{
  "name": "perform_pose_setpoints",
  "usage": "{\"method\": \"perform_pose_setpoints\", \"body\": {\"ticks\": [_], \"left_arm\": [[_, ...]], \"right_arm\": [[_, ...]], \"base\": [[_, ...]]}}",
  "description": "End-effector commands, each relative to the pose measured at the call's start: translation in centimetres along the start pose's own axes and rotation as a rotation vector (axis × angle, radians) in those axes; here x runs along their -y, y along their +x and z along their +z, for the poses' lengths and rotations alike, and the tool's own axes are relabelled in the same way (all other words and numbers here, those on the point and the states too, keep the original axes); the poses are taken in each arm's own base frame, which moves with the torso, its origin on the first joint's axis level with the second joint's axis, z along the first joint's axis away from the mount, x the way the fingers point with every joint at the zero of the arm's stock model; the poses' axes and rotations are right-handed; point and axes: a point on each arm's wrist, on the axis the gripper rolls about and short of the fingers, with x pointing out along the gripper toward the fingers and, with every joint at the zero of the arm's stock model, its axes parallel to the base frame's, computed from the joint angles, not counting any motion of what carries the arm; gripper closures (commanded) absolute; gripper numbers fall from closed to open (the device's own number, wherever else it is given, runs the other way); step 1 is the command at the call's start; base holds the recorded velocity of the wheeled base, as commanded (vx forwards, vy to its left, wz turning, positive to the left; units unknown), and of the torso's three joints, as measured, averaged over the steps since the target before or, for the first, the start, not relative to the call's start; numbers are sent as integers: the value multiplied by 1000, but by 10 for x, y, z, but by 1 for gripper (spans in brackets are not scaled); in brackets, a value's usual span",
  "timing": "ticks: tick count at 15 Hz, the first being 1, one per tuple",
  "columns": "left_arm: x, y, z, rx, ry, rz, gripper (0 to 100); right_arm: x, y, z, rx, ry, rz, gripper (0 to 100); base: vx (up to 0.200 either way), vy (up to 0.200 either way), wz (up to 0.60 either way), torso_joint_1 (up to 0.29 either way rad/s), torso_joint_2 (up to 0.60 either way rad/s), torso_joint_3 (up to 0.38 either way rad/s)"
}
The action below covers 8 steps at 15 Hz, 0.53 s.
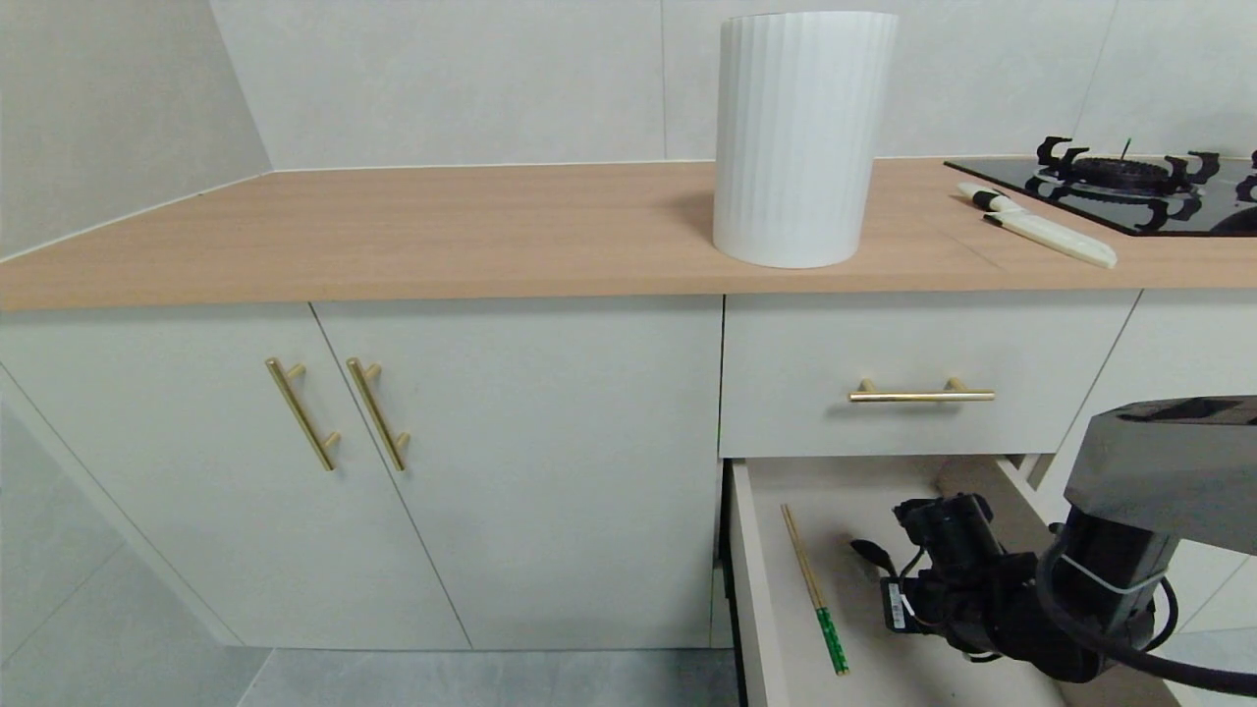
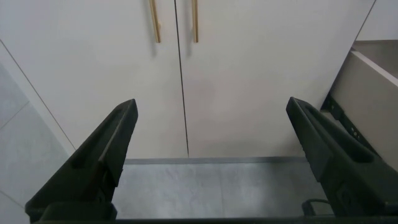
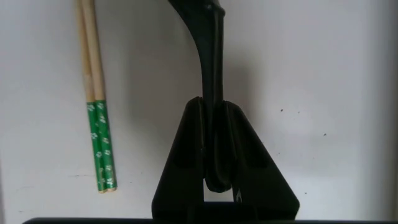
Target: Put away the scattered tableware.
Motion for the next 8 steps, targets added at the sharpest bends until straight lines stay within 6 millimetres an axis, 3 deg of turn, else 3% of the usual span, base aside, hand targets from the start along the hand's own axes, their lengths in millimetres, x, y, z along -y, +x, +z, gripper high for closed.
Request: {"method": "perform_pose_setpoints", "body": {"ticks": [1, 7, 8], "left_arm": [[0, 0, 0, -3, 0, 0, 0], [0, 0, 0, -1, 0, 0, 0], [0, 0, 0, -1, 0, 0, 0]], "right_arm": [[0, 3, -3, -11, -3, -4, 100], [0, 3, -3, -12, -3, -6, 100], [0, 3, -3, -11, -3, -11, 0]], "base": [[0, 0, 0, 0, 0, 0], [0, 0, 0, 0, 0, 0], [0, 0, 0, 0, 0, 0]]}}
